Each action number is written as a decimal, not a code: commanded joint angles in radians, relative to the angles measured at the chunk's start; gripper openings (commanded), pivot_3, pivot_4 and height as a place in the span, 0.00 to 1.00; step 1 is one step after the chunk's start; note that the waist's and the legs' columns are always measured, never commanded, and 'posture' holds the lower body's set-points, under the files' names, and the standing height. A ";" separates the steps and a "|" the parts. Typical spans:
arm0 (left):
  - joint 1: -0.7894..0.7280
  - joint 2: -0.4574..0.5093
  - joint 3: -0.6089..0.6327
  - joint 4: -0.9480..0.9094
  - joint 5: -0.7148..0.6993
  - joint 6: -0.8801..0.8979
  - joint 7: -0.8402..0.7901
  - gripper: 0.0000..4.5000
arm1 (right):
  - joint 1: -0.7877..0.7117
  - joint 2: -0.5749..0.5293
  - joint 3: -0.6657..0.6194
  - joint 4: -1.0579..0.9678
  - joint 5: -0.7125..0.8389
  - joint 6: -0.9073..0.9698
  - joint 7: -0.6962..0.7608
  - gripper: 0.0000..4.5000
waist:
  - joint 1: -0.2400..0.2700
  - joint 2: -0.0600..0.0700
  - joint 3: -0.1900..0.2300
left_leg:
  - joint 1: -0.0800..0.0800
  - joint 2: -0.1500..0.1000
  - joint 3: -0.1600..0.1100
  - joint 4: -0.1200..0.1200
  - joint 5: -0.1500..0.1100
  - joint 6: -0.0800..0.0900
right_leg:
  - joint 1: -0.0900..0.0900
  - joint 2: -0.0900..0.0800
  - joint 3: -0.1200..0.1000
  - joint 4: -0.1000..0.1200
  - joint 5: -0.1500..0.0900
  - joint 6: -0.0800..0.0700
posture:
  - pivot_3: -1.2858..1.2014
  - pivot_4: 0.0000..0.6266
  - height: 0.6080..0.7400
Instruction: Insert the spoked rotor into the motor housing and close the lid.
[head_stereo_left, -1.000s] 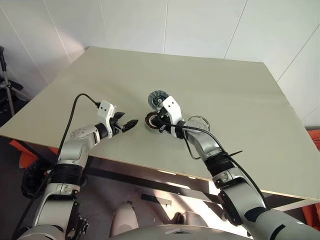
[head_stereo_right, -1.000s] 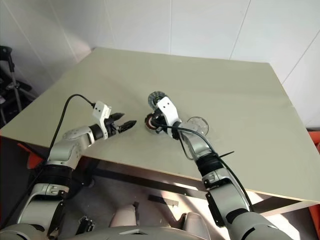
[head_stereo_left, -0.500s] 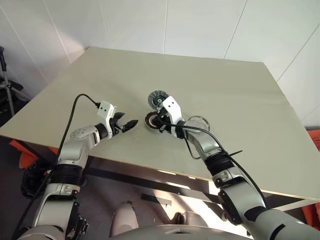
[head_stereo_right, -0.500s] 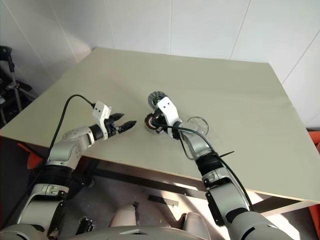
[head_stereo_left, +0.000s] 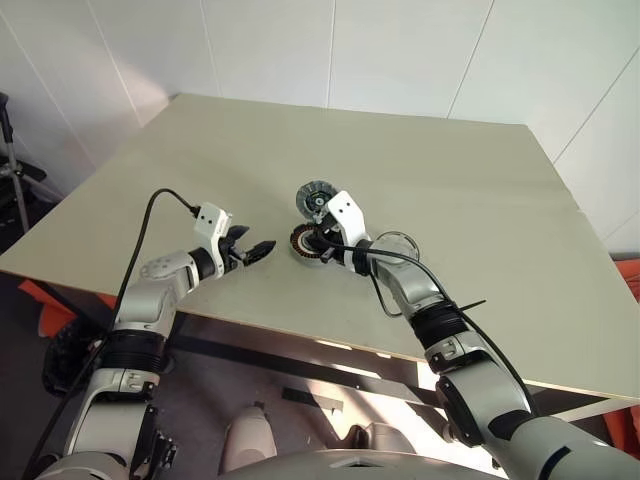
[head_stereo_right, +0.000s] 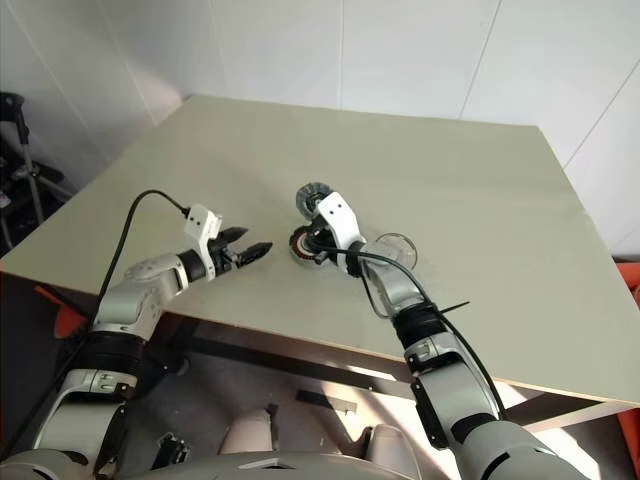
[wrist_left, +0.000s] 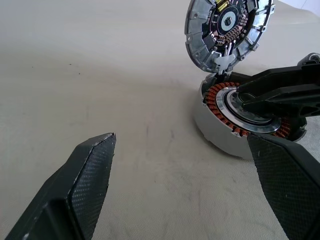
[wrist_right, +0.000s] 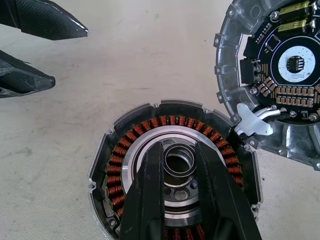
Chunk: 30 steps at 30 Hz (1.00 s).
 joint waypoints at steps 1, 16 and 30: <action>-0.008 0.013 0.020 -0.036 -0.002 -0.008 0.004 0.99 | -0.011 -0.001 -0.009 -0.016 -0.004 -0.005 -0.002 0.13 | 0.000 0.000 0.000 | 0.000 0.000 0.000 0.000 0.000 0.000 | 0.000 0.000 0.000 0.000 0.000 0.000 | 0.52 0.00 1.00; -0.010 0.020 0.023 -0.032 -0.003 -0.014 0.011 0.99 | 0.021 -0.005 0.001 -0.080 0.000 0.021 0.039 0.49 | 0.000 0.000 0.000 | 0.000 0.000 0.000 0.000 0.000 0.000 | 0.000 0.000 0.000 0.000 0.000 0.000 | 0.52 0.00 1.00; -0.007 0.020 0.018 -0.036 -0.005 -0.012 0.011 0.99 | 0.011 0.004 -0.018 -0.101 0.016 0.011 0.024 0.55 | 0.000 0.000 0.000 | 0.000 0.000 0.000 0.000 0.000 0.000 | 0.000 0.000 0.000 0.000 0.000 0.000 | 0.52 0.00 1.00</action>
